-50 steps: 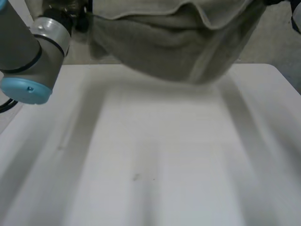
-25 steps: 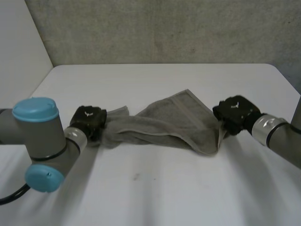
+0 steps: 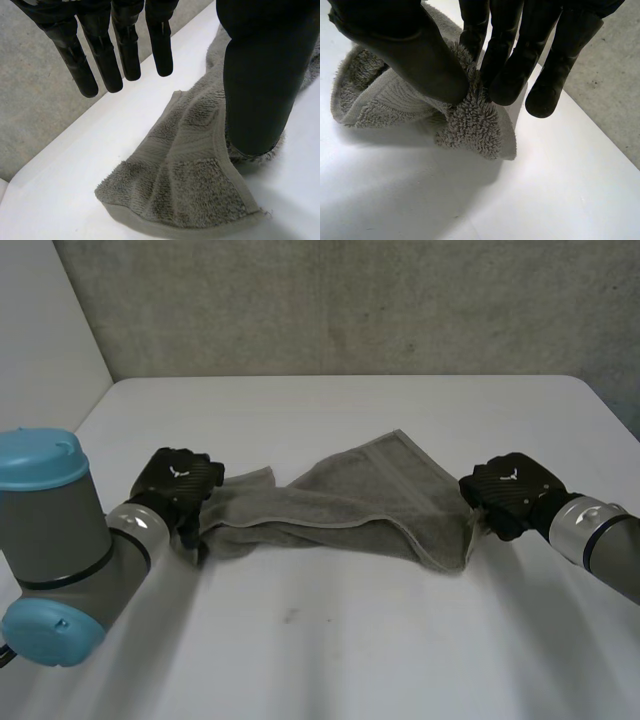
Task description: Fold the towel.
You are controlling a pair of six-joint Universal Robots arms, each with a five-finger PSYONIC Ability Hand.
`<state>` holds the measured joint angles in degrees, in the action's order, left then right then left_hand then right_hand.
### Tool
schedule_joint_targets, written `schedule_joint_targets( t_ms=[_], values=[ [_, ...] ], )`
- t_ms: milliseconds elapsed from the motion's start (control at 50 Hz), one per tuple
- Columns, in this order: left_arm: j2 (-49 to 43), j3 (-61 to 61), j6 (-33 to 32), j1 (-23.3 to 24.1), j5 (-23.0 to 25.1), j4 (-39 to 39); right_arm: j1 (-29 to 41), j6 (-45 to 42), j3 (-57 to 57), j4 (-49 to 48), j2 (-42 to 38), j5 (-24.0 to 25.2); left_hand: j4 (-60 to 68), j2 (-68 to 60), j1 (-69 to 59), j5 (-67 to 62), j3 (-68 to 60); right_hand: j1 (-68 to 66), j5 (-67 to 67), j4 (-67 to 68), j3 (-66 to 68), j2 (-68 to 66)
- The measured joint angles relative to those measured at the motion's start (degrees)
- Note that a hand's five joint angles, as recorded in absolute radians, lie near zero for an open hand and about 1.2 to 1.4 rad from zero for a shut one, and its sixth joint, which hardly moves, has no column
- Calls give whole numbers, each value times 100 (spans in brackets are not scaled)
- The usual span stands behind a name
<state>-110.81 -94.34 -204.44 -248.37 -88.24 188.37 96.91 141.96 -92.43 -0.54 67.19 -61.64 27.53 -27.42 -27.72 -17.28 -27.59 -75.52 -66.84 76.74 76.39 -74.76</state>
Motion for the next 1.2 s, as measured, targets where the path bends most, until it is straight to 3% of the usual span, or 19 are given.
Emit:
schedule_joint_targets(
  t_ms=[260, 540, 1020, 1200],
  values=[
    [-510, 285, 225, 6, -38, 28, -3, -18, -57, -37, -28, 2, 134, -150, -102, -173, -128, 0, 0, 0, 0, 0],
    [-635, 233, 1252, 24, -108, 109, -5, -47, -119, -72, -74, -1, 35, -48, -33, -31, -34, 0, 0, 0, 0, 0],
    [-1133, 205, 1259, -24, -1320, 788, -1, -64, -186, -124, -86, 2, 79, -96, -60, -126, -77, -1, 0, 0, 0, 0],
    [-1124, 200, 1248, -161, -1510, 1019, 4, -63, -188, -132, -92, -5, 1667, -1679, -1653, -1635, -1659, -1, 0, 0, 0, 0]
  ],
)
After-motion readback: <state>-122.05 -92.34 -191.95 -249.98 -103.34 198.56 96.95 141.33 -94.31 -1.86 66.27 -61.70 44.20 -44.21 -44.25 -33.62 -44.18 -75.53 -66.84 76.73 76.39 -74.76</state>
